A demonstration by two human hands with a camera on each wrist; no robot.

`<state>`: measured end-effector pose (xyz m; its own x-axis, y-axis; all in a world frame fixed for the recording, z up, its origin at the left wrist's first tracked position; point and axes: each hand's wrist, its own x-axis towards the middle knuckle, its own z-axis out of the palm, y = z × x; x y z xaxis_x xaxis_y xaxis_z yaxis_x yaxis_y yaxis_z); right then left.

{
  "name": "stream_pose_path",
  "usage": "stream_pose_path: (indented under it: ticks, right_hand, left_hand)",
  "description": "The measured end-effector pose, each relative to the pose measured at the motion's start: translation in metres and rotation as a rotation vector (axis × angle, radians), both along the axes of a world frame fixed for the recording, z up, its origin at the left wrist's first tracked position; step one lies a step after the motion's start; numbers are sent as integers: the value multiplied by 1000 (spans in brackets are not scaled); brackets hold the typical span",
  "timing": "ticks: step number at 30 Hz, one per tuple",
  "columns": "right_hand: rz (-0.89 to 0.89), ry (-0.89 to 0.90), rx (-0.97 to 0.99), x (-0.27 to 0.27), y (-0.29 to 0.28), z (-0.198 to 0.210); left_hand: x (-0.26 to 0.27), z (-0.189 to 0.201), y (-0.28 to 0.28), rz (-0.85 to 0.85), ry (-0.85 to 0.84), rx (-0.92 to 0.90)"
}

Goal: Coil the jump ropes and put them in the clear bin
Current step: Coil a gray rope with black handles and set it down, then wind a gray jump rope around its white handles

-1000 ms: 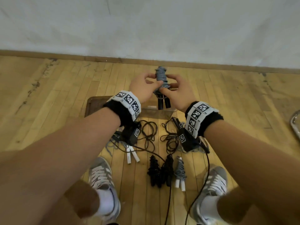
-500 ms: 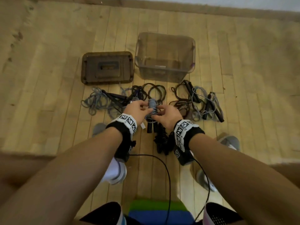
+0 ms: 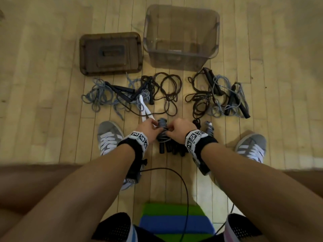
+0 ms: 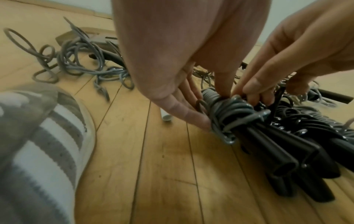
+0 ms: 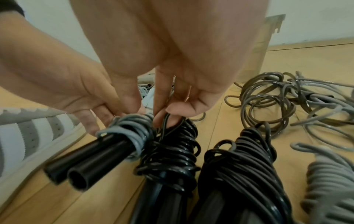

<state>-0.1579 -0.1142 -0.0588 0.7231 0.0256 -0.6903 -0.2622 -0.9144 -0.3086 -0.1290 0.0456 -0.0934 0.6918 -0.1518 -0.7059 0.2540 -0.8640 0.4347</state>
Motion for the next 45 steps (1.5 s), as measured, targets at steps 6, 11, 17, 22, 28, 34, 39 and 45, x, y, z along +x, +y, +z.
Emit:
stream_pose_path:
  ticks: [6,11,17,22,28,34,39,45]
  right_hand:
    - [81,81,18,17,3,-4]
    - [-13,-49,5,34,8,-7]
    - [59,9,29,48,25,-21]
    - [21,-25,82,55,30,-32]
    - [-223,-35,283,71,36,-34]
    - [-379,4,264,80,45,-40]
    - [-318,5,227,80,51,-49]
    - [-285,42,297,76,51,-52]
  left_hand:
    - [9,6,2,-112,98,72]
    - [17,8,5,19,11,238]
    - [36,8,24,198,-56,195]
    - [44,1,25,318,-81,-23]
    - [52,-1,14,449,-29,-249]
    - [66,-4,2,555,-4,-206]
    - [68,-10,2,440,-111,15]
    - [75,-17,19,433,-34,-33]
